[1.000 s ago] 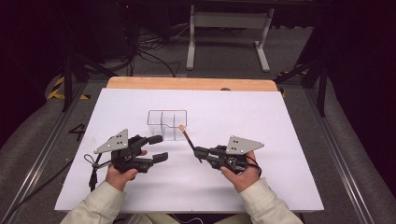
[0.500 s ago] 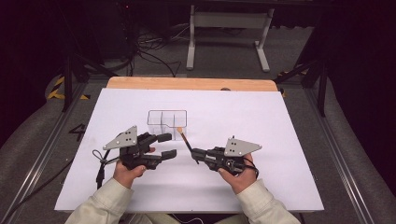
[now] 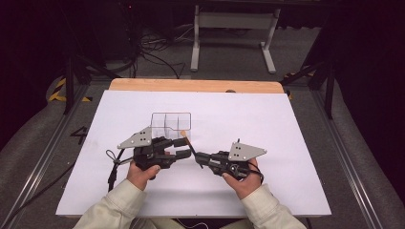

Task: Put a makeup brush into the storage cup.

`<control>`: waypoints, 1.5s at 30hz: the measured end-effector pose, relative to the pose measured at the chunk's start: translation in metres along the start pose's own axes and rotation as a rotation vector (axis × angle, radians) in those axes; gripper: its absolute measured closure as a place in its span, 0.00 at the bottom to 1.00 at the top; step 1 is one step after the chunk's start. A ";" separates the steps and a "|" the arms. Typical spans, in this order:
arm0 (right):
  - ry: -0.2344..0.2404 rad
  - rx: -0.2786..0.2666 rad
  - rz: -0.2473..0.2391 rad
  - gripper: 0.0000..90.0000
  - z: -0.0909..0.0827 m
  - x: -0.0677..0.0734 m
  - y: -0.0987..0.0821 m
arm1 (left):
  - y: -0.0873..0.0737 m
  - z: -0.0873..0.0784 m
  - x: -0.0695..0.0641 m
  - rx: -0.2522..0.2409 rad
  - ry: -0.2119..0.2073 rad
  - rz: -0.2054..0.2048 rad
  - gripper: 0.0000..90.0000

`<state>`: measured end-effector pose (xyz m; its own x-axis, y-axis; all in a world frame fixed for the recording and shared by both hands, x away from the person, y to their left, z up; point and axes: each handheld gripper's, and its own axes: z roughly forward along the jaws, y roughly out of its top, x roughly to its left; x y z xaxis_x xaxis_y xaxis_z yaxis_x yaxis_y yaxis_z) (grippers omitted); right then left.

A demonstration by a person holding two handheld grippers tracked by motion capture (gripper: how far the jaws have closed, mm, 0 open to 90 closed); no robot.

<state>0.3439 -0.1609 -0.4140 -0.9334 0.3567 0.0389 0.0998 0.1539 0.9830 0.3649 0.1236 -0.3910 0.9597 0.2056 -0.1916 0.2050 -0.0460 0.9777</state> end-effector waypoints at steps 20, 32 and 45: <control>0.001 0.005 -0.006 0.94 0.003 0.002 -0.002 | -0.001 0.007 0.002 0.021 -0.022 -0.031 0.91; -0.005 0.008 -0.017 0.86 0.001 0.002 0.001 | 0.004 0.006 0.001 0.059 -0.016 -0.019 0.92; -0.078 -0.037 -0.004 0.62 -0.023 -0.004 0.008 | 0.025 -0.001 0.008 0.068 0.059 -0.010 0.92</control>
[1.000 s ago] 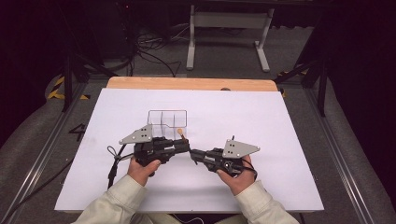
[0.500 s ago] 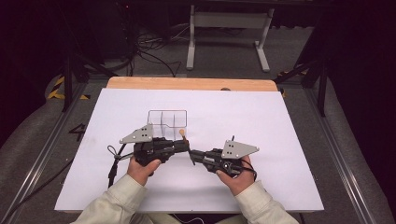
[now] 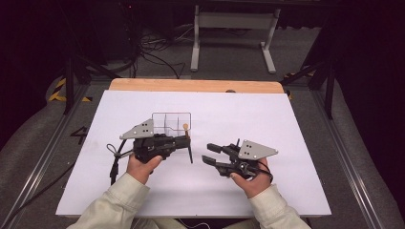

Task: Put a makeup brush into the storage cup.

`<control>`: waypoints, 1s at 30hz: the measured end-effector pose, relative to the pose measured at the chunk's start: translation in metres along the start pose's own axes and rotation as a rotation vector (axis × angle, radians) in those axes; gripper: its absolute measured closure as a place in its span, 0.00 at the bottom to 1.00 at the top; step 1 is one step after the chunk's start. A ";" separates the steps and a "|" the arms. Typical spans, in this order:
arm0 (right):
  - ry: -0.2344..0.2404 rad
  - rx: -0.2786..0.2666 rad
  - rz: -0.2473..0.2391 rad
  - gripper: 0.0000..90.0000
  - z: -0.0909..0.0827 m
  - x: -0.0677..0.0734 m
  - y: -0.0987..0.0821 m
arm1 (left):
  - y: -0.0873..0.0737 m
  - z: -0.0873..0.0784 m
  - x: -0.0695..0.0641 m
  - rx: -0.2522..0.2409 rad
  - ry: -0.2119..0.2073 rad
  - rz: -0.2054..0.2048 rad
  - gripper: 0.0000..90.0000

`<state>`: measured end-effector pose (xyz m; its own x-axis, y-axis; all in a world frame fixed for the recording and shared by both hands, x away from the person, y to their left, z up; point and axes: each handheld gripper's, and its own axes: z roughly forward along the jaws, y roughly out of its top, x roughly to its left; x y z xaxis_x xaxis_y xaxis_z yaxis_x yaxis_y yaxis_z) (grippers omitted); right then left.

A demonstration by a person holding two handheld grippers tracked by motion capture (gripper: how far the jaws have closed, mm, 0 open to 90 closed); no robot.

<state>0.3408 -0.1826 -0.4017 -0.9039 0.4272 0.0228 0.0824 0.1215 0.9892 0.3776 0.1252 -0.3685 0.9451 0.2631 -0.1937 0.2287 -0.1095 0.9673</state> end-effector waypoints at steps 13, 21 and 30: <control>-0.079 -0.026 0.040 0.41 -0.025 -0.010 -0.001 | 0.024 -0.006 0.009 -0.006 0.065 0.019 0.92; -0.114 -0.027 0.050 0.35 -0.038 -0.013 -0.003 | 0.030 -0.005 0.018 -0.007 0.113 0.036 0.92; -0.168 -0.035 0.060 0.34 -0.057 -0.015 -0.005 | 0.034 -0.003 0.027 -0.002 0.164 0.053 0.92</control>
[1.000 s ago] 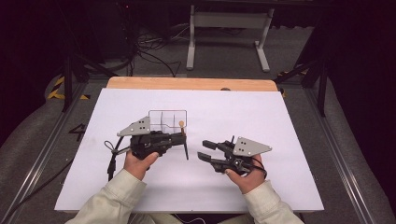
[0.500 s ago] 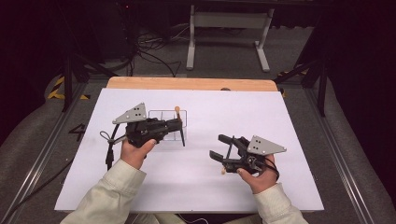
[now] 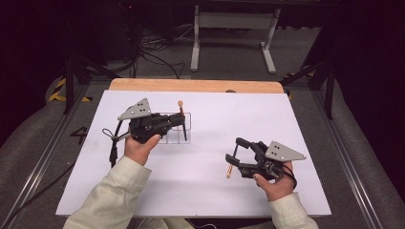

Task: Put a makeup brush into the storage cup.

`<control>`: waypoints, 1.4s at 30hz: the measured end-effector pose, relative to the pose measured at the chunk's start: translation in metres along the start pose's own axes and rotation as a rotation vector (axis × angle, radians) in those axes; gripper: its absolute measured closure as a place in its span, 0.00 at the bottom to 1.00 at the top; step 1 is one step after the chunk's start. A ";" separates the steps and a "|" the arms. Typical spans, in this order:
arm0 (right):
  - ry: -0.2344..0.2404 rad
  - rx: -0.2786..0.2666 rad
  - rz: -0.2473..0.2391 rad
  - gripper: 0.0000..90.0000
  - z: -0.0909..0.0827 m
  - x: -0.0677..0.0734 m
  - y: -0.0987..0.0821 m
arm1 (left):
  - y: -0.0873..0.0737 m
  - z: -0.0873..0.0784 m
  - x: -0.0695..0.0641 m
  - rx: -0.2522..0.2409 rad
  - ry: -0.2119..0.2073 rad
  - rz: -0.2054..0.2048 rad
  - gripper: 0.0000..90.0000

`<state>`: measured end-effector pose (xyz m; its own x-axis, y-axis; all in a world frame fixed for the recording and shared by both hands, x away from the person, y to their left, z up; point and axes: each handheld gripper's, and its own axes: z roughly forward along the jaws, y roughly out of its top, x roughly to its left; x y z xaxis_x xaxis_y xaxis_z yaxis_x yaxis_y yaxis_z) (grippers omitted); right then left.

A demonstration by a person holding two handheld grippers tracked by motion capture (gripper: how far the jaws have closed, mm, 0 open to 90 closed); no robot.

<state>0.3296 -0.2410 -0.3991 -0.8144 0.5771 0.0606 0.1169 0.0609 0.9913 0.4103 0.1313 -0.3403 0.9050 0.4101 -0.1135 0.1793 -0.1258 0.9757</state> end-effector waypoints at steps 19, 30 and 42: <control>-0.062 -0.008 0.021 0.32 -0.022 -0.007 -0.005 | 0.007 -0.009 0.020 -0.002 0.145 -0.003 0.92; -0.071 -0.007 0.019 0.32 -0.026 -0.007 -0.005 | 0.006 -0.008 0.024 0.021 0.228 0.015 0.92; -0.071 -0.007 0.022 0.32 -0.026 -0.007 -0.006 | 0.002 -0.008 0.032 0.021 0.273 0.001 0.92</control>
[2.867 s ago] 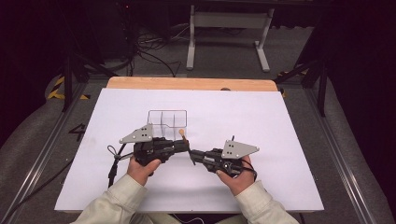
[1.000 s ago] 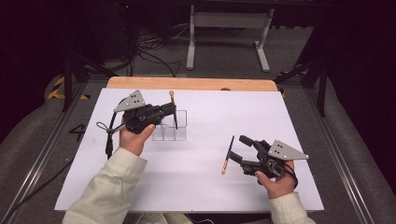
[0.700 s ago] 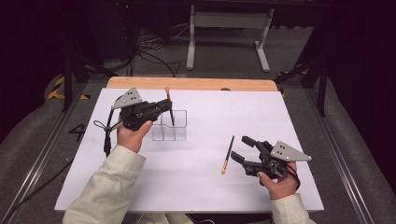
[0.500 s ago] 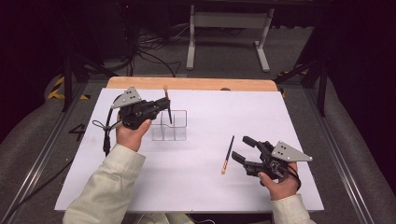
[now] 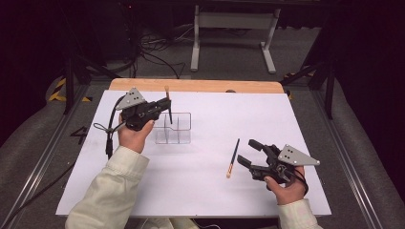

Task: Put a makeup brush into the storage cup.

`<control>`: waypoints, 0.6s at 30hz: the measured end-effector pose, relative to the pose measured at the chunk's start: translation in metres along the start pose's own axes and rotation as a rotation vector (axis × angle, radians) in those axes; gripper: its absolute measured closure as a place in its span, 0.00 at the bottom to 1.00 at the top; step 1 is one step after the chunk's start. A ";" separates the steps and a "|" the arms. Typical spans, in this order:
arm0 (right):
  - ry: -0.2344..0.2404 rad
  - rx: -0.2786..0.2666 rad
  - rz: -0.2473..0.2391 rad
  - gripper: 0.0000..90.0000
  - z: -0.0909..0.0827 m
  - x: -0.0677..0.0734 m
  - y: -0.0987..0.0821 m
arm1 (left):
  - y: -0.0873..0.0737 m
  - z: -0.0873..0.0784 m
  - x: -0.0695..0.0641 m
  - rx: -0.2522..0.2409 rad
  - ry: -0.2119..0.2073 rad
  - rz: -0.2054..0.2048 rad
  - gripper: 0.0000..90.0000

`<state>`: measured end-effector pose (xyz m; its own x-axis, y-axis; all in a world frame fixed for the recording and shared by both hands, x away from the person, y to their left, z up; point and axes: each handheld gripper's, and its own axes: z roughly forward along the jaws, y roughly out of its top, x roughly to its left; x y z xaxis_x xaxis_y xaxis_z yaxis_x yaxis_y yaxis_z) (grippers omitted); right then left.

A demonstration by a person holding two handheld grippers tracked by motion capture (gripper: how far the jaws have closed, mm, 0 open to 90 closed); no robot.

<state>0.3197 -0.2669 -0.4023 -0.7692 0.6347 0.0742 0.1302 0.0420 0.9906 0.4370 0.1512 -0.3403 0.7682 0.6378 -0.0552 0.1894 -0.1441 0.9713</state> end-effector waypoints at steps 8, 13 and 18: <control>0.001 0.000 -0.002 0.32 0.000 0.000 0.000 | -0.007 0.007 0.006 0.031 -0.012 -0.028 0.92; 0.002 0.000 0.000 0.31 0.000 0.000 0.000 | -0.012 0.012 0.010 0.057 -0.025 -0.052 0.92; 0.003 0.000 0.001 0.31 0.000 0.001 0.000 | -0.016 0.016 0.011 0.080 -0.030 -0.059 0.92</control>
<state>0.3191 -0.2668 -0.4021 -0.7712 0.6321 0.0760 0.1314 0.0413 0.9905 0.4524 0.1489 -0.3596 0.7720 0.6242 -0.1196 0.2822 -0.1680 0.9445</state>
